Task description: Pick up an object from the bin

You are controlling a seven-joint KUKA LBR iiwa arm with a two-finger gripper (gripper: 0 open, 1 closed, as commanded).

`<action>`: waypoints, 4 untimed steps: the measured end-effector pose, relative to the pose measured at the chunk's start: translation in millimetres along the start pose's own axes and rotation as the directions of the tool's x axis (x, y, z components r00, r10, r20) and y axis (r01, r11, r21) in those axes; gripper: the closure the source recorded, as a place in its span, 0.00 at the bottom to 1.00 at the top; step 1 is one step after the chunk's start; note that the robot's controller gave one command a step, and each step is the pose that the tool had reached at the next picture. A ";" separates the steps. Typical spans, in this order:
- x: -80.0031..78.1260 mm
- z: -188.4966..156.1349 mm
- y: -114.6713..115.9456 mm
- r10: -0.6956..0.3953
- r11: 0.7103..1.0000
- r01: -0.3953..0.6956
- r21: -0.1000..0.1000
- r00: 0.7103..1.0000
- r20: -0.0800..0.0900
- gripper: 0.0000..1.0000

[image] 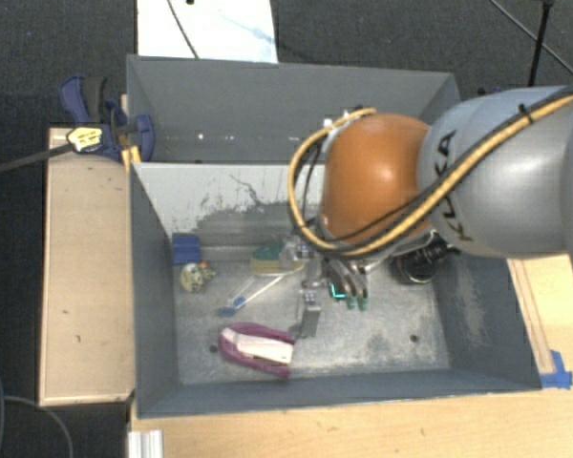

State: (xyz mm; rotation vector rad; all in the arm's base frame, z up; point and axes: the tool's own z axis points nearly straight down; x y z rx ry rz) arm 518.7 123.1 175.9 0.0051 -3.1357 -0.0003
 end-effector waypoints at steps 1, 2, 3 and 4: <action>-67.3 104.3 5.7 -0.084 0.996 0.085 -0.005 0.996 0.022 0.00; -60.1 73.0 9.7 -0.341 0.940 0.341 0.003 0.940 0.016 0.00; -60.5 71.4 -0.2 -0.400 0.917 0.400 0.003 0.916 0.015 0.00; -70.8 101.2 -5.4 -0.452 0.892 0.452 0.001 0.892 0.020 0.00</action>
Offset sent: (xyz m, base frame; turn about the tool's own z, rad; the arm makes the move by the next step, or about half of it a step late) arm 0.0620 0.0035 -0.1059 -0.0847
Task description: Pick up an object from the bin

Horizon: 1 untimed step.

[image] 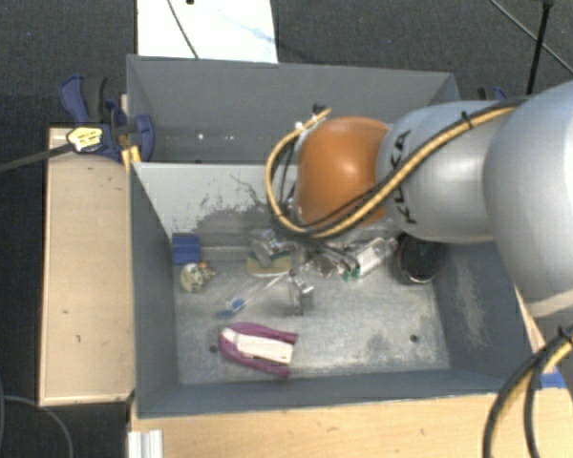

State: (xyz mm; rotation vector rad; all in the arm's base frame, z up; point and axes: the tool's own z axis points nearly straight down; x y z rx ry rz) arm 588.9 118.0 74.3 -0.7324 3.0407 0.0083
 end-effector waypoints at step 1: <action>-3.3 -3.5 1.5 0.005 1.000 -0.005 -0.002 1.000 0.008 0.00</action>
Offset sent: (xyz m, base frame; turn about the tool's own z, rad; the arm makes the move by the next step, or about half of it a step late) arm 0.0000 0.0000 0.0000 0.0000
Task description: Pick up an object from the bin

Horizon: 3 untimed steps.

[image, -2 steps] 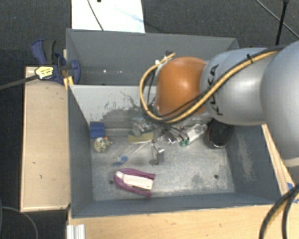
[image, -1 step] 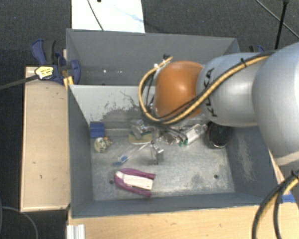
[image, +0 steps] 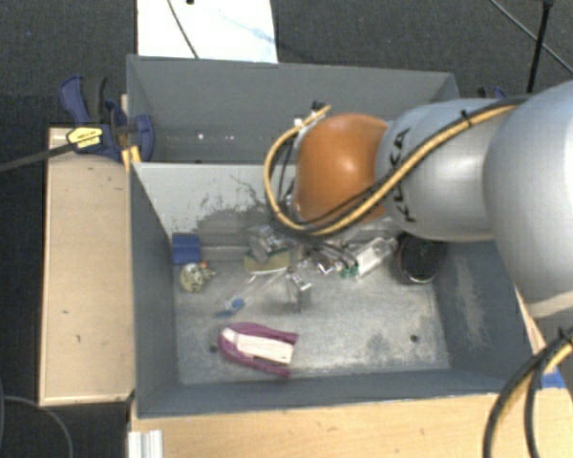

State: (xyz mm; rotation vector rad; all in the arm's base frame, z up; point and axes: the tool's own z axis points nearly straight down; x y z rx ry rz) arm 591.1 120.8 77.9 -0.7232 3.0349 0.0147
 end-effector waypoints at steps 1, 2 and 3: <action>1.9 1.2 -1.9 0.005 1.000 -0.005 0.002 1.000 -0.005 1.00; -0.3 -26.9 -2.1 0.007 1.000 -0.007 0.005 1.000 -0.017 1.00; -2.4 -59.3 -2.4 0.012 1.000 -0.012 0.005 1.000 -0.017 1.00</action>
Offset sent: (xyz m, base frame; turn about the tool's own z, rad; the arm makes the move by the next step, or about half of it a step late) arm 0.0000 0.0000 0.0000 0.0000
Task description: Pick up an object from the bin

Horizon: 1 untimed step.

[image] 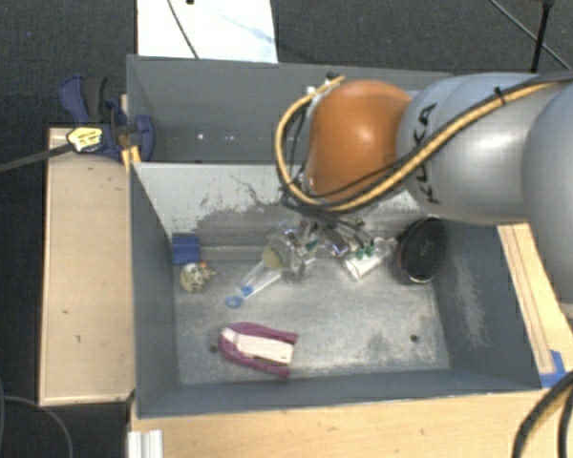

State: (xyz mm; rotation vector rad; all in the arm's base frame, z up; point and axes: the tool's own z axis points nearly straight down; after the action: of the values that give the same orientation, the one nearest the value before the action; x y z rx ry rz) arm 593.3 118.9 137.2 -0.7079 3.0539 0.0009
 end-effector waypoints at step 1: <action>-1.8 -31.3 -0.4 0.007 1.000 -0.007 0.000 1.000 0.001 1.00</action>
Offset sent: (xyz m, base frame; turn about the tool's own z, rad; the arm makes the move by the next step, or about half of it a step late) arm 0.0000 0.0000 0.0286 0.0000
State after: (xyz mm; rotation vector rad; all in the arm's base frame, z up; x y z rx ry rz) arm 594.8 119.2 168.5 -0.6976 3.0555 0.0007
